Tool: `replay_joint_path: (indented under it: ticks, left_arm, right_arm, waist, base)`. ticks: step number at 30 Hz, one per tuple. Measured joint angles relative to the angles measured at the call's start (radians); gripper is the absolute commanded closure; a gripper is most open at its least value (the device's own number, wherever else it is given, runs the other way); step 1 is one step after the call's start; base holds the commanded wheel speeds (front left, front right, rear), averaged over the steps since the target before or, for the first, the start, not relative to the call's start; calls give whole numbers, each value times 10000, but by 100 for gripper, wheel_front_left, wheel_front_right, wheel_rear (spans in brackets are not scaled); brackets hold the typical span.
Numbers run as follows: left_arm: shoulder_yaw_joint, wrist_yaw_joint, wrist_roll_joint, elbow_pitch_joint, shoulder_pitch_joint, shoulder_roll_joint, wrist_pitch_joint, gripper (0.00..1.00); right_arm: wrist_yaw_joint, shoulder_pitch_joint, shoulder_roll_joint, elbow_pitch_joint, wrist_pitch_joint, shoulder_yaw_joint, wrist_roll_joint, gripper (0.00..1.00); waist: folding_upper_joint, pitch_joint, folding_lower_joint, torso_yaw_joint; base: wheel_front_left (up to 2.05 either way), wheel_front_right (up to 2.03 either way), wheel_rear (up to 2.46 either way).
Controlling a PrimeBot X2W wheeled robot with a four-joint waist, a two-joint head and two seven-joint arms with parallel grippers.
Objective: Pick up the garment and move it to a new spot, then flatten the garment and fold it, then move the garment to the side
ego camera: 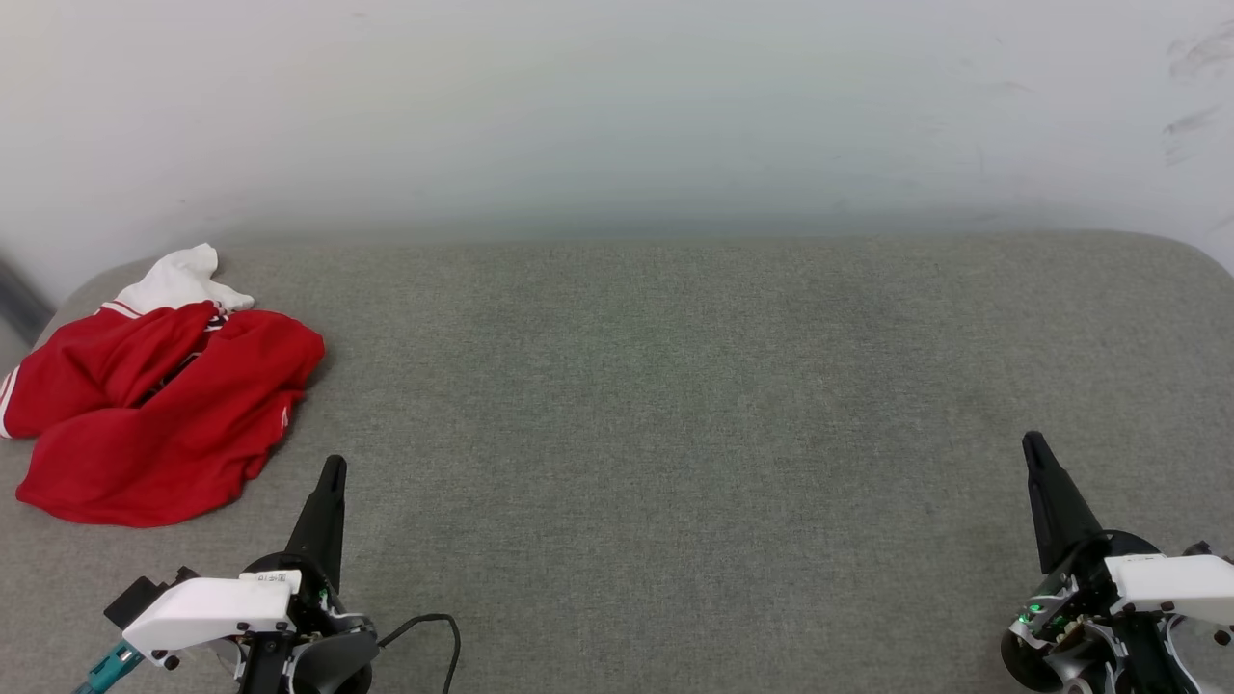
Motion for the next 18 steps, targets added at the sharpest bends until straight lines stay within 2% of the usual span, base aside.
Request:
replay_joint_path:
  ticks: [18]
  left_arm:
    - [19, 0, 31, 2, -1, -13, 4, 100]
  right_arm:
    - [0, -1, 12, 0, 4, -15, -27, 100]
  waist:
    - [0, 0, 0, 0]
  base:
    - [0, 0, 0]
